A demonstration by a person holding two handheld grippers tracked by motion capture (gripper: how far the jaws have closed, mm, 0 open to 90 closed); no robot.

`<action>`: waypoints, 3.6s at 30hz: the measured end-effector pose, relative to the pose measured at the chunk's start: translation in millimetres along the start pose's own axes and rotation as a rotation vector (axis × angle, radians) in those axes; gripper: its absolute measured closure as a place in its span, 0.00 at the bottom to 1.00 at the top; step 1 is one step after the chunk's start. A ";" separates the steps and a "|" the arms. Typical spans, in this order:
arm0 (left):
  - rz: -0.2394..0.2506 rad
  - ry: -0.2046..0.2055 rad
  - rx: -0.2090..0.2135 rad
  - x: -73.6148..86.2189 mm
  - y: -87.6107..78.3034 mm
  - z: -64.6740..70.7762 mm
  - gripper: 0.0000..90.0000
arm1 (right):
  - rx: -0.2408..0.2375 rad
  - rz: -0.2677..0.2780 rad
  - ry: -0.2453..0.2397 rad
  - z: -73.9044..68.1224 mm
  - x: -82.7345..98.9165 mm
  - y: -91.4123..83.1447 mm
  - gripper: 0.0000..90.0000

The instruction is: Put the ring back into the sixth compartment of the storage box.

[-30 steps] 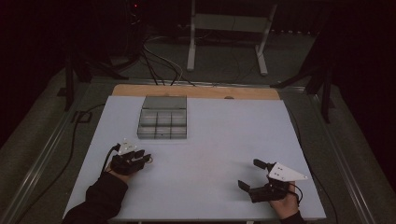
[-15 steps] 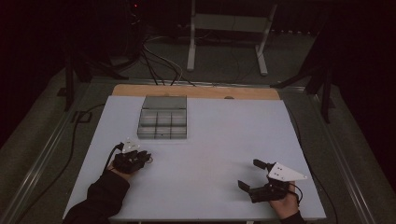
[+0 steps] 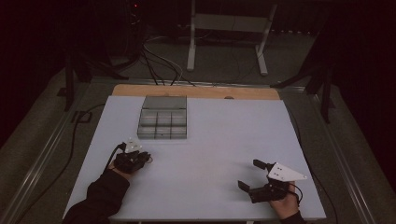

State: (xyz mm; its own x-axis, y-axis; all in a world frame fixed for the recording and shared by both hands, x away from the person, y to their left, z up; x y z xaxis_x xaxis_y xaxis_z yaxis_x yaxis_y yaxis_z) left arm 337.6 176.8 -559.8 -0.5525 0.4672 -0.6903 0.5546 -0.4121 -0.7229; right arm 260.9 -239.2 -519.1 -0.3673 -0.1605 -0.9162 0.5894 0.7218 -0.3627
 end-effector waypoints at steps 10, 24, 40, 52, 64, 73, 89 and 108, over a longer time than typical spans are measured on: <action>-0.010 -0.003 0.003 0.5 -0.1 0.7 0.97 | -0.002 -0.003 -0.001 0.1 0.3 0.6 0.00; -0.015 0.021 -0.034 0.0 -0.8 4.3 1.00 | 0.001 -0.008 -0.007 -1.1 0.5 0.5 0.00; 0.038 -0.005 -0.014 -6.3 -10.4 5.1 1.00 | -0.001 -0.001 -0.008 -1.9 -0.4 -1.0 0.00; 0.066 0.017 -0.009 -13.8 -18.7 10.5 1.00 | 0.003 0.000 -0.007 -1.4 -0.4 -1.1 0.00; 0.085 0.047 0.015 -22.4 -24.7 18.6 1.00 | 0.005 -0.001 -0.005 -0.9 -0.2 -0.8 0.00; 0.104 0.064 0.034 -29.4 -29.5 22.8 1.00 | 0.004 0.000 -0.006 -1.5 -0.3 -0.7 0.00; 0.127 0.088 0.079 -42.7 -31.1 26.3 1.00 | 0.004 -0.004 0.000 -1.1 0.3 0.2 0.00; 0.155 0.105 0.093 -64.2 -25.0 26.1 1.00 | 0.006 -0.005 0.001 -0.6 0.7 0.3 0.00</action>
State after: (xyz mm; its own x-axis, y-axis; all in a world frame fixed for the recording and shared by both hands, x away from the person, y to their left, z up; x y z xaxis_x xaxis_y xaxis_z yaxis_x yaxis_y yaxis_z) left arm 342.8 136.7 -498.3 -0.3947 0.4693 -0.7899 0.5655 -0.5536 -0.6114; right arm 260.4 -238.7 -519.7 -0.3707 -0.1637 -0.9142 0.5916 0.7172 -0.3683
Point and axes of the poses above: each handheld gripper's, and its own axes: y roughly forward along the jaws, x roughly out of its underside, z roughly to its right, the point moved 5 cm from there along y, roughly forward along the jaws, and after that the axes turned 5 degrees about y, right-handed, at the moved point
